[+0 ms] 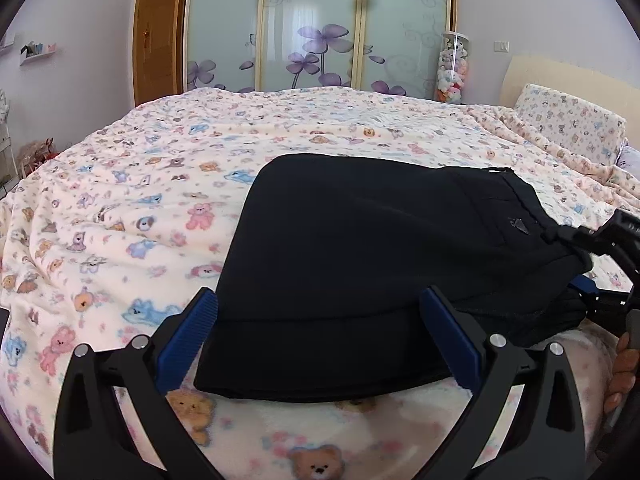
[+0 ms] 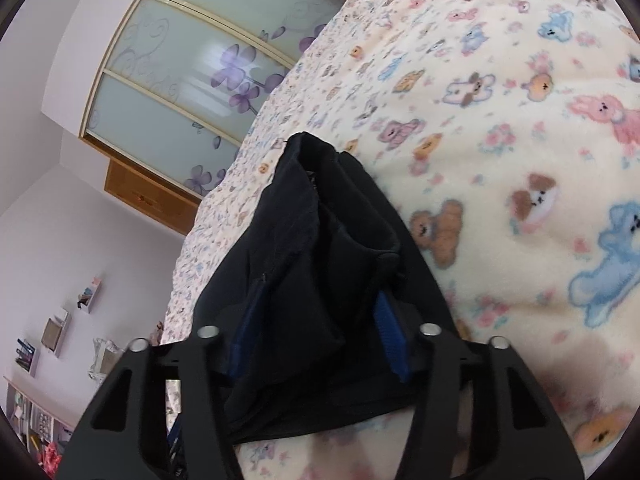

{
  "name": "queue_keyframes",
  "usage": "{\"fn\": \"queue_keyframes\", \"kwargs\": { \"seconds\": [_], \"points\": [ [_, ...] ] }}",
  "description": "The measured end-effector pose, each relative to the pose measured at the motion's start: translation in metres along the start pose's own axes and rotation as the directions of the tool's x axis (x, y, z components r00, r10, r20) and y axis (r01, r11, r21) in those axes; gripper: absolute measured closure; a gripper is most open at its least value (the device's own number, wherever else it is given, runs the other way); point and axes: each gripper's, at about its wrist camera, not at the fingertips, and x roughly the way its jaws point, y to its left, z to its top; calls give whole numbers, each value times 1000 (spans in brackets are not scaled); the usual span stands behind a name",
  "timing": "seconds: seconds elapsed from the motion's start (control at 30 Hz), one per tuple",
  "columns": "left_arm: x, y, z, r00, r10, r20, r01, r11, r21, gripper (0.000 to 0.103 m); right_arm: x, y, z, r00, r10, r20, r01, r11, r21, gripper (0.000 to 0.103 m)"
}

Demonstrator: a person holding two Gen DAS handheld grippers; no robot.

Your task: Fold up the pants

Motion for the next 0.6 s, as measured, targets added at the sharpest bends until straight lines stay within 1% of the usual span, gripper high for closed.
{"fn": "queue_keyframes", "kwargs": {
  "seconds": [0.07,0.17,0.27,0.33,0.43,0.47,0.53,0.6],
  "points": [
    [0,-2,-1,1000,7,-2,-7,1000,10,2,-5,0,-4,1000,-1,6,1,1000,-15,62],
    [1,-2,-2,1000,10,-5,-10,1000,10,2,-10,2,-4,1000,18,17,-17,1000,-18,70],
    [2,-1,-2,1000,7,-10,-7,1000,4,2,-20,12,-3,998,58,34,-57,998,-32,76],
    [3,1,-2,1000,5,-16,-5,1000,-9,2,-29,23,-3,995,94,47,-91,994,-59,78],
    [4,7,-3,1000,-5,-21,4,999,-38,2,-46,37,-11,988,138,67,-130,985,-113,81],
    [5,9,-3,1000,-7,-22,6,999,-47,2,-51,37,-16,988,139,72,-128,983,-130,82],
    [5,13,-3,1000,-18,-23,16,998,-67,2,-53,26,-26,991,106,81,-95,987,-132,82],
    [5,13,-4,999,-23,-23,21,997,-73,2,-45,0,-31,997,43,67,-37,996,-78,82]
  ]
}}
